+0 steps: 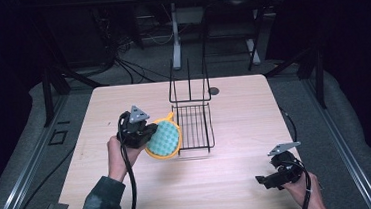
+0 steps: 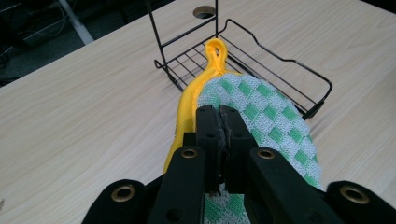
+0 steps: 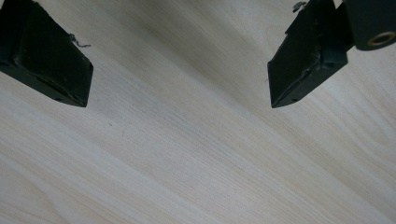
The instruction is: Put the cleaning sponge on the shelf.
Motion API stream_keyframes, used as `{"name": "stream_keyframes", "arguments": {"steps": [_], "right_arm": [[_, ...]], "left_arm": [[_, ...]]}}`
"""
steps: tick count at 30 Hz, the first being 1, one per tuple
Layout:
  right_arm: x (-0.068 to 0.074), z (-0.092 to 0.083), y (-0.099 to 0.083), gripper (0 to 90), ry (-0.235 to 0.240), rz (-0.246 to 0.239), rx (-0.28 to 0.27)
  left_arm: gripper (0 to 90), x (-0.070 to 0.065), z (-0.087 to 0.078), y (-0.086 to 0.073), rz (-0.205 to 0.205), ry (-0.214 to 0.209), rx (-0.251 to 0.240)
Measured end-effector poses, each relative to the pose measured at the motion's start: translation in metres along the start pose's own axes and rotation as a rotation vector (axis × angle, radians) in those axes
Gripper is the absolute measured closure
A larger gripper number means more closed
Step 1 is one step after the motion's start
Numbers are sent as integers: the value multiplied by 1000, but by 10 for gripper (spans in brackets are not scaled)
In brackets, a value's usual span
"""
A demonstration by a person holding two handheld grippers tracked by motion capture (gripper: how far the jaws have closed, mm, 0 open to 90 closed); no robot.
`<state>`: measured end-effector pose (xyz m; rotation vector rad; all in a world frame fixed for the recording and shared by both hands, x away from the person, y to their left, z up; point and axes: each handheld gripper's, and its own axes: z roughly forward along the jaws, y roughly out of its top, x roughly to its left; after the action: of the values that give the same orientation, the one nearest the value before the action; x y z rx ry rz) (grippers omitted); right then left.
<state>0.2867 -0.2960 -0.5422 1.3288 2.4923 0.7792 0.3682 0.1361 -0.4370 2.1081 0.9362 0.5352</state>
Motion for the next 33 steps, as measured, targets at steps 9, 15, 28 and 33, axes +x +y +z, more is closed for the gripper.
{"name": "stream_keyframes", "arguments": {"steps": [9,15,28,33], "right_arm": [[-1,1,0,64,4,-1,0],[-1,1,0,64,11,5,-4],[-2,0,-2,64,12,10,-4],[-4,0,-2,64,10,15,-4]], "left_arm": [[879,-1,22,7,-27,-32,-26],[879,1,35,9,-50,-27,-31],[879,7,48,10,-121,-11,-86],[880,7,55,10,-136,3,-102]]}}
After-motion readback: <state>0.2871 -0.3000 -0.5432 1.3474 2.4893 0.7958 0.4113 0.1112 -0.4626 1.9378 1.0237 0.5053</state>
